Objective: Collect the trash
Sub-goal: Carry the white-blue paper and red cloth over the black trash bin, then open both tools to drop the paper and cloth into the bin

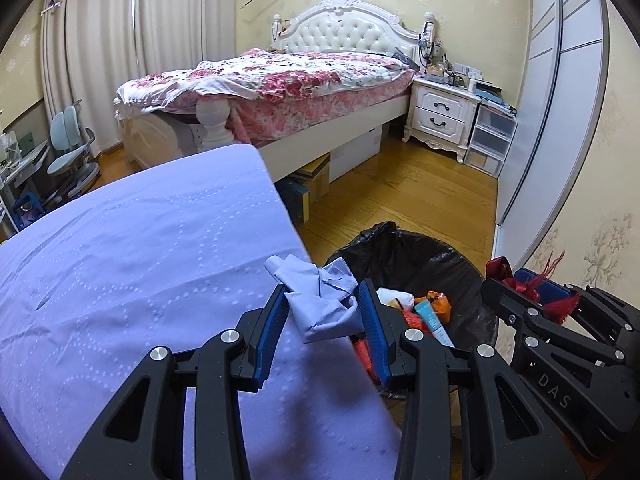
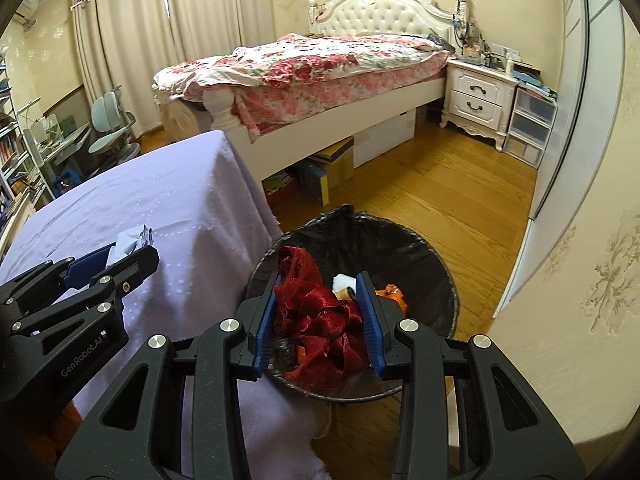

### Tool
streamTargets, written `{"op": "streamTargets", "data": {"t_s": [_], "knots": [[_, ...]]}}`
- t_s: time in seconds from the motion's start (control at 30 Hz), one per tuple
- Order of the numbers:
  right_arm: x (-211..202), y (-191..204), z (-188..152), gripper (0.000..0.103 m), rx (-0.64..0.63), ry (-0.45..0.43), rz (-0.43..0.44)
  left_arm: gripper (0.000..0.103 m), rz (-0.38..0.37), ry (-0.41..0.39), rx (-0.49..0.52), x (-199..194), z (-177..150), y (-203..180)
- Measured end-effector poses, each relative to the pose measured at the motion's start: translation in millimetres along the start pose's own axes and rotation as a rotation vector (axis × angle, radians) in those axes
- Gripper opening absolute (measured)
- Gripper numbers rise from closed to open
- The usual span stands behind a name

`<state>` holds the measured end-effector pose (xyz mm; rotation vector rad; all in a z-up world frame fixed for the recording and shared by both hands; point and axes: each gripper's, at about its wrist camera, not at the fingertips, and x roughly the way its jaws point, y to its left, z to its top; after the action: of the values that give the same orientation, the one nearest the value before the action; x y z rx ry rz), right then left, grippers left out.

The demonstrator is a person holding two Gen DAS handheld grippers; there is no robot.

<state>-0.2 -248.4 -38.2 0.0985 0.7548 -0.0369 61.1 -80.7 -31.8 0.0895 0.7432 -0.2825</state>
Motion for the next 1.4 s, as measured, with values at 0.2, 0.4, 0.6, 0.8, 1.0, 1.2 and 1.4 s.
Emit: {"op": "streamTargets", "data": {"t_s": [0.2,0.4,0.6,0.8,1.0,1.2,1.4], "knots": [[11,-16,6,0.036,0.025,0.002,-0.015,0.039,-0.004,0.000,0.019,12,9,-13],[18,-22,10,0.036,0.038,0.004,-0.023,0.039,-0.002,0.011,0.039,24,13,-24],[26,-29,14,0.037,0.050,0.007,-0.031,0.039,0.001,0.029,0.050,34,15,-29],[33,-34,15,0.037,0.061,0.020,-0.037,0.039,0.000,0.047,0.052,41,17,-31],[37,-40,15,0.038,0.073,0.027,-0.041,0.039,0.002,0.048,0.062,45,20,-36],[38,-41,17,0.049,0.078,0.025,-0.049,0.062,0.004,0.051,0.057,44,19,-37],[36,-47,17,0.058,0.094,0.013,-0.063,0.074,0.011,0.044,0.039,42,20,-34]]}}
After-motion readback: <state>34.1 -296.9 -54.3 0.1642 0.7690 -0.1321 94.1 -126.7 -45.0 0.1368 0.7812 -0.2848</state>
